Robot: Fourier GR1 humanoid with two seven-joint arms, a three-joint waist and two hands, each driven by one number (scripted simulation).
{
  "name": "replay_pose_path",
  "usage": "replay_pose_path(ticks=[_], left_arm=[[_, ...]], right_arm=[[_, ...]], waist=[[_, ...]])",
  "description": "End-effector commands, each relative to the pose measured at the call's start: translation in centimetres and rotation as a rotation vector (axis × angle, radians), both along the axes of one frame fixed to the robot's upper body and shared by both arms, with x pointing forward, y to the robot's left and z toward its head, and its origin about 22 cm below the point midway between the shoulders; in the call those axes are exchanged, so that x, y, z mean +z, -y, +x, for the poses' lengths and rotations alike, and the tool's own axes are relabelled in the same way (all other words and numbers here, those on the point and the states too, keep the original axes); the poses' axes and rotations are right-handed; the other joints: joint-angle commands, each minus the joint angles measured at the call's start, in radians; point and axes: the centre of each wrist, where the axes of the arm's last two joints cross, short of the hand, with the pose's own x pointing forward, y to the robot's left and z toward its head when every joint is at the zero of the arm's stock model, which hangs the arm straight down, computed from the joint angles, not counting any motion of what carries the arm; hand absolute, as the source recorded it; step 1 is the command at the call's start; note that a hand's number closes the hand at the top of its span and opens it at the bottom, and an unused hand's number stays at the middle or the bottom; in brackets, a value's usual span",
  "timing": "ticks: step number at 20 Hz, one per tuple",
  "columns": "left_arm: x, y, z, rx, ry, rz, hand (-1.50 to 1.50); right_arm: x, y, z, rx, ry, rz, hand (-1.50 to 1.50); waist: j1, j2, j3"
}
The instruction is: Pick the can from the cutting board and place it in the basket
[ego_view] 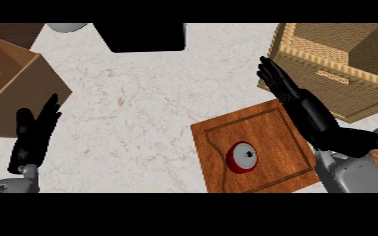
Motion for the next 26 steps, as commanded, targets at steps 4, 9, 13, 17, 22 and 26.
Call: replay_pose_path(ticks=[4, 9, 13, 17, 22, 26], left_arm=[[-3.0, 3.3, -0.8, -0.064, -0.105, -0.139, 0.0], [-4.5, 6.0, -2.8, -0.112, -0.175, -0.239, 0.0], [-4.0, 4.8, -3.6, -0.1, -0.193, -0.216, 0.0], [-5.3, 4.7, -5.1, -0.075, -0.207, -0.225, 0.0], [-5.0, 2.7, -5.7, -0.043, -0.208, -0.218, 0.0], [-4.6, 2.0, -5.7, -0.051, -0.213, -0.209, 0.0]], right_arm=[[2.6, -4.5, 2.2, 0.076, 0.014, 0.204, 1.5], [1.6, -12.3, -2.7, 0.358, 0.076, 0.189, 1.5], [-0.2, -16.6, -5.5, 0.209, 0.136, -0.018, -1.5], [2.0, -14.5, -4.3, 0.026, 0.186, -0.288, -1.5], [6.4, -10.4, -1.8, -0.174, 0.286, -0.686, -1.5], [12.7, -9.1, -3.0, -0.17, 0.335, -0.893, -1.5]], waist=[[0.035, 0.009, -0.021], [0.041, 0.001, -0.021], [0.031, -0.003, -0.022], [0.007, -0.015, -0.026], [-0.013, -0.019, -0.027], [-0.018, -0.02, -0.027]])
